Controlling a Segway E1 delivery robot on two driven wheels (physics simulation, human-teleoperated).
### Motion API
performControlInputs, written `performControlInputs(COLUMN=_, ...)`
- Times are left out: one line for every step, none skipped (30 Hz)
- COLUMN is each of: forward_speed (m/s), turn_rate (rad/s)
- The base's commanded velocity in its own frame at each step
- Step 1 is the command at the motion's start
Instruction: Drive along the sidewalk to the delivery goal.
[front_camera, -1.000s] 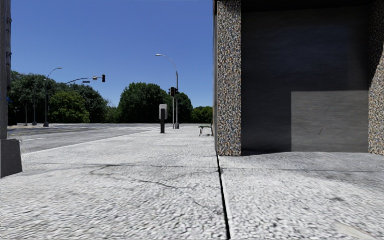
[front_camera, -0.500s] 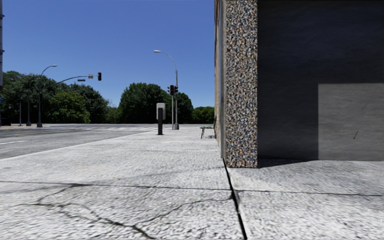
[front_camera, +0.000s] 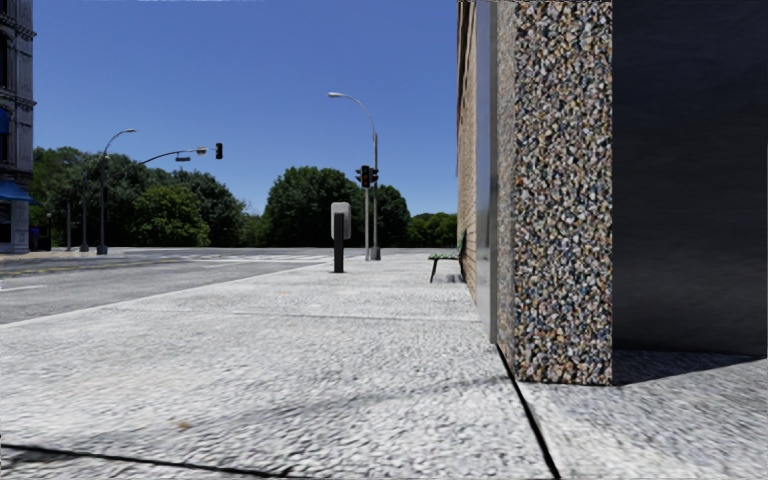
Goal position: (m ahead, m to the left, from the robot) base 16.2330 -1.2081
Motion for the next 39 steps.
performControlInputs(forward_speed=2.0, turn_rate=0.2)
performControlInputs(forward_speed=2.0, turn_rate=0.2)
performControlInputs(forward_speed=2.0, turn_rate=0.2)
performControlInputs(forward_speed=2.0, turn_rate=0.06)
performControlInputs(forward_speed=2.0, turn_rate=0.0)
performControlInputs(forward_speed=2.0, turn_rate=0.0)
performControlInputs(forward_speed=2.0, turn_rate=0.0)
performControlInputs(forward_speed=2.0, turn_rate=0.0)
performControlInputs(forward_speed=2.0, turn_rate=0.0)
performControlInputs(forward_speed=2.0, turn_rate=0.0)
performControlInputs(forward_speed=2.0, turn_rate=0.0)
performControlInputs(forward_speed=2.0, turn_rate=0.0)
performControlInputs(forward_speed=2.0, turn_rate=0.0)
performControlInputs(forward_speed=2.0, turn_rate=0.0)
performControlInputs(forward_speed=2.0, turn_rate=0.0)
performControlInputs(forward_speed=2.0, turn_rate=0.0)
performControlInputs(forward_speed=2.0, turn_rate=0.0)
performControlInputs(forward_speed=2.0, turn_rate=0.0)
performControlInputs(forward_speed=2.0, turn_rate=0.0)
performControlInputs(forward_speed=2.0, turn_rate=0.0)
performControlInputs(forward_speed=2.0, turn_rate=0.0)
performControlInputs(forward_speed=2.0, turn_rate=0.0)
performControlInputs(forward_speed=2.0, turn_rate=0.0)
performControlInputs(forward_speed=2.0, turn_rate=0.0)
performControlInputs(forward_speed=2.0, turn_rate=0.0)
performControlInputs(forward_speed=2.0, turn_rate=0.0)
performControlInputs(forward_speed=2.0, turn_rate=0.0)
performControlInputs(forward_speed=2.0, turn_rate=0.0)
performControlInputs(forward_speed=2.0, turn_rate=0.0)
performControlInputs(forward_speed=2.0, turn_rate=0.0)
performControlInputs(forward_speed=2.0, turn_rate=0.0)
performControlInputs(forward_speed=2.0, turn_rate=0.0)
performControlInputs(forward_speed=2.0, turn_rate=0.0)
performControlInputs(forward_speed=2.0, turn_rate=0.0)
performControlInputs(forward_speed=2.0, turn_rate=0.0)
performControlInputs(forward_speed=2.0, turn_rate=0.0)
performControlInputs(forward_speed=2.0, turn_rate=0.0)
performControlInputs(forward_speed=2.0, turn_rate=0.0)
performControlInputs(forward_speed=2.0, turn_rate=0.0)
